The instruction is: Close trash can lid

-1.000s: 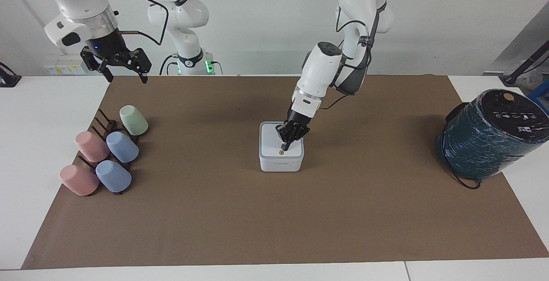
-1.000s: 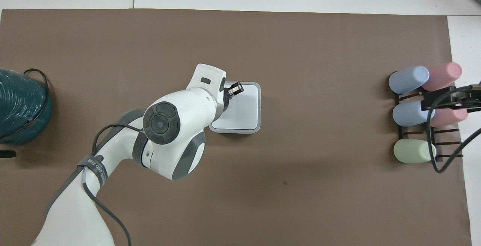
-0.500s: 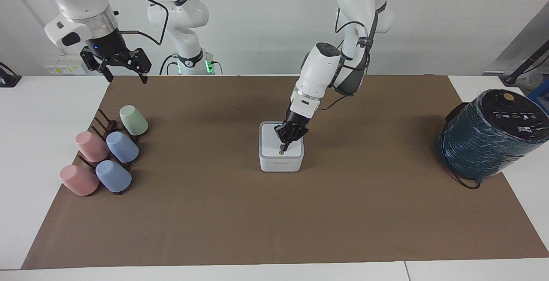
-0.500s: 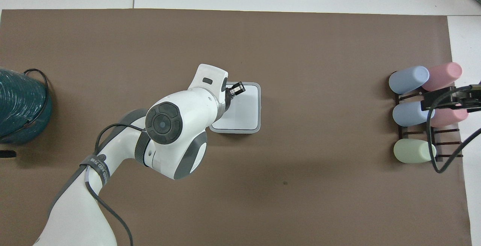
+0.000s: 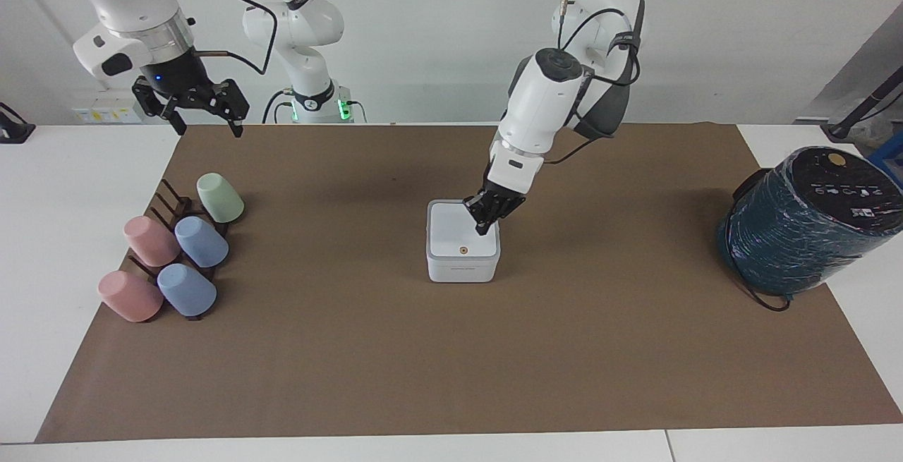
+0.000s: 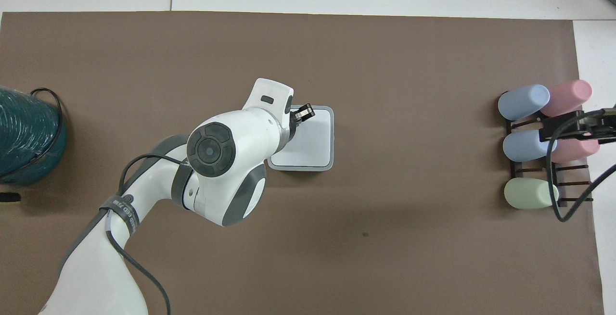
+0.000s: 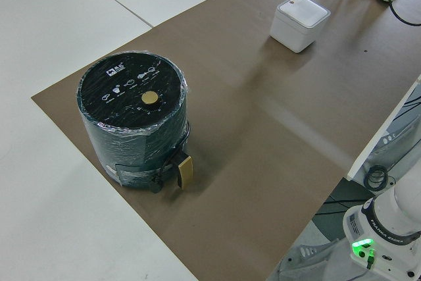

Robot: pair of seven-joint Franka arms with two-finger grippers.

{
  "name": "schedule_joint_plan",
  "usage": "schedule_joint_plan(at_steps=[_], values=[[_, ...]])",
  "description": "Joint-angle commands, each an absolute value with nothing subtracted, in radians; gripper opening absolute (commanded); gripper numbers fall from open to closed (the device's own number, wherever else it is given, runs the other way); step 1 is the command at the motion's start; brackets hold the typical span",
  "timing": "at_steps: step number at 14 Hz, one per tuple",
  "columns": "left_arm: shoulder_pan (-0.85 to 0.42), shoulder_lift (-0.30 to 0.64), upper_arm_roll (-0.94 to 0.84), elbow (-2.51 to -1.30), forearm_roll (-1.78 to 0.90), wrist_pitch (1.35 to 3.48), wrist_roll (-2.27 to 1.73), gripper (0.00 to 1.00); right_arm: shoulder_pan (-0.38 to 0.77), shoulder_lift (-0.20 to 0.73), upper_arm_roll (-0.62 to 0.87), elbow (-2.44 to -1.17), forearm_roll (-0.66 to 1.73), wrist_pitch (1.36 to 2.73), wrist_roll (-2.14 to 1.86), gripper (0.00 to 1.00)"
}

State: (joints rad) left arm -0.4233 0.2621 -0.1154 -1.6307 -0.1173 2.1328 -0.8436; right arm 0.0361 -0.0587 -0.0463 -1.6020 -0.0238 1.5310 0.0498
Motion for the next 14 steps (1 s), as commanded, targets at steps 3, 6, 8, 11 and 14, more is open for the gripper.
schedule_joint_plan(at_steps=[3,6,8,11,14], values=[[-0.272,0.227,-0.112,-1.458,-0.091,1.769,-0.593,0.0,0.035,-0.081,-0.044,-1.626,-0.018,1.534,0.058,1.0],[-0.138,0.141,-0.112,-1.454,-0.091,1.659,-0.366,0.0,0.035,-0.081,-0.044,-1.626,-0.018,1.534,0.06,1.0],[-0.088,0.111,-0.11,-1.453,-0.08,1.583,-0.243,0.0,0.035,-0.081,-0.044,-1.626,-0.018,1.534,0.058,1.0],[-0.074,0.071,-0.118,-1.46,0.032,1.534,-0.102,0.01,0.035,-0.081,-0.044,-1.626,-0.018,1.534,0.058,1.0],[-0.071,0.063,-0.118,-1.466,0.035,1.532,-0.091,0.16,0.035,-0.081,-0.044,-1.626,-0.018,1.534,0.058,1.0]])
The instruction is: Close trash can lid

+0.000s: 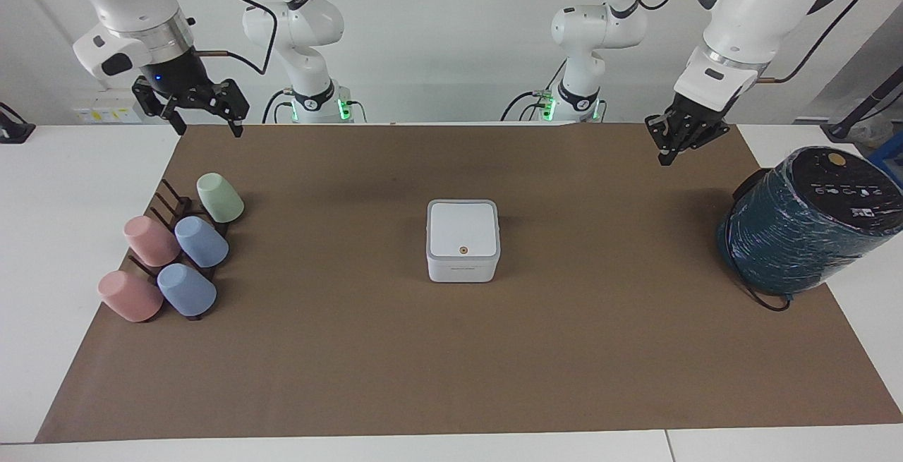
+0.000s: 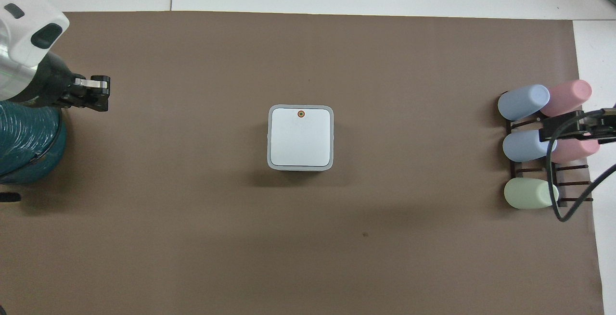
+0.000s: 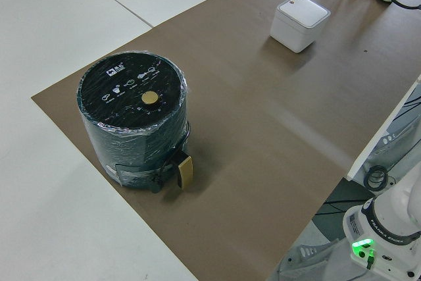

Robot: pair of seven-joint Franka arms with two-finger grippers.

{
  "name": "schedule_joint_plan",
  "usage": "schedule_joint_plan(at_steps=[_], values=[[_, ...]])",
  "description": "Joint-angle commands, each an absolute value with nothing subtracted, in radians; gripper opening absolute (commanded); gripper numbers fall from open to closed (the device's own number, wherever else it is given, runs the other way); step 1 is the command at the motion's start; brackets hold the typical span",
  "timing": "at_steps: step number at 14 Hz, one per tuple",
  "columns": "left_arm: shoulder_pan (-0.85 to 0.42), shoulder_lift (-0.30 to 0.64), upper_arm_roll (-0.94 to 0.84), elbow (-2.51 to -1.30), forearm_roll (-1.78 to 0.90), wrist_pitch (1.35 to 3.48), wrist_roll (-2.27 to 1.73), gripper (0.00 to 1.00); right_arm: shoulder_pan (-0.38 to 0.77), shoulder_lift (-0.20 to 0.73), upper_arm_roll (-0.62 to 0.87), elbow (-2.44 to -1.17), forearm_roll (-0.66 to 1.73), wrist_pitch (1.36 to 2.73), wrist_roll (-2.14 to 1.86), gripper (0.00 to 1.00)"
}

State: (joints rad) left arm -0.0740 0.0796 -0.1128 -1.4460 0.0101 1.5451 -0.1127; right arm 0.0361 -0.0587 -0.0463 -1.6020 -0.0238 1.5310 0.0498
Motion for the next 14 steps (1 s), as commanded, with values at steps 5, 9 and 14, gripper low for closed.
schedule_joint_plan(at_steps=[5,9,14], values=[[-0.071,0.051,-0.117,-1.494,0.035,1.548,-0.089,1.0,0.035,-0.081,-0.044,-1.626,-0.018,1.534,0.058,1.0],[-0.055,0.051,-0.117,-1.497,0.035,1.572,-0.084,1.0,0.035,-0.081,-0.044,-1.626,-0.018,1.534,0.058,1.0],[-0.054,0.051,-0.117,-1.505,0.035,1.612,-0.086,1.0,0.035,-0.081,-0.044,-1.626,-0.018,1.534,0.058,1.0]])
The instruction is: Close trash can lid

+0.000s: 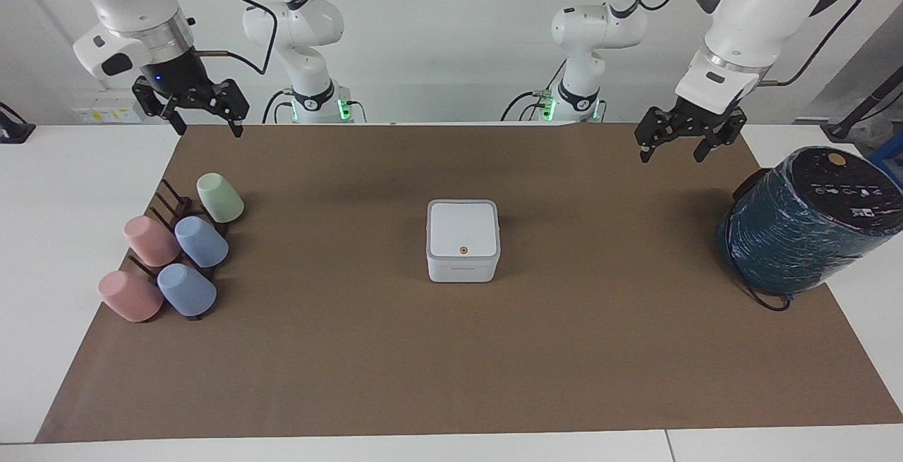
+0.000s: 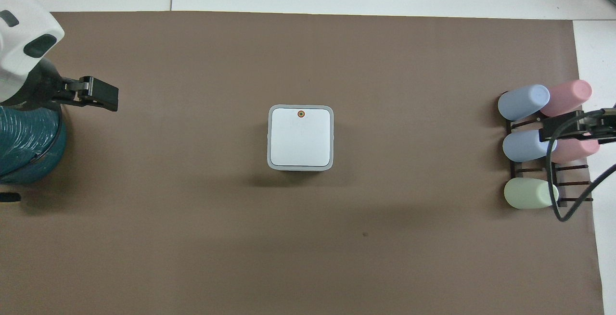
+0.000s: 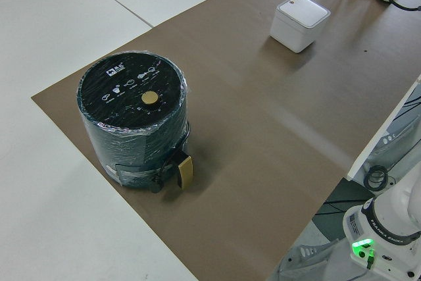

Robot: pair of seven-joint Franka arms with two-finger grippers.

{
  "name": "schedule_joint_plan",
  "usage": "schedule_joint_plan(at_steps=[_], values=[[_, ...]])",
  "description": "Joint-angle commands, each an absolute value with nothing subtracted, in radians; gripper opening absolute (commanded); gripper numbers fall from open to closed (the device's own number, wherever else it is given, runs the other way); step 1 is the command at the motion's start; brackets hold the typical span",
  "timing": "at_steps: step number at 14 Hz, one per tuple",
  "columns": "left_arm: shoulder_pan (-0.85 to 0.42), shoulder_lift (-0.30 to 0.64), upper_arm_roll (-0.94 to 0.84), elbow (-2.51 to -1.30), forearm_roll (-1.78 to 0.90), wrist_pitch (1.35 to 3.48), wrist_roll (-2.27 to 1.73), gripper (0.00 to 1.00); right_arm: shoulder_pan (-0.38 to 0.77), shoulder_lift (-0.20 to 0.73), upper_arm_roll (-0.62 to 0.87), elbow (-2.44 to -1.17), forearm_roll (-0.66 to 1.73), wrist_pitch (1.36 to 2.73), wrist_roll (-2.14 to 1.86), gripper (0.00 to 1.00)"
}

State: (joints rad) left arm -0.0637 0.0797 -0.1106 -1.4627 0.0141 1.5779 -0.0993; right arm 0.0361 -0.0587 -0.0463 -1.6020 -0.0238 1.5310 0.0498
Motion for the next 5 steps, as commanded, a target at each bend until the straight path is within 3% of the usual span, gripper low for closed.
schedule_joint_plan(at_steps=[1,5], values=[[-0.054,0.051,-0.117,-1.509,0.035,1.617,-0.087,1.0,0.035,-0.081,-0.044,-1.626,-0.018,1.534,0.058,1.0],[-0.054,0.051,-0.117,-1.511,0.035,1.62,-0.087,1.0,0.035,-0.081,-0.044,-1.626,-0.018,1.534,0.058,1.0]])
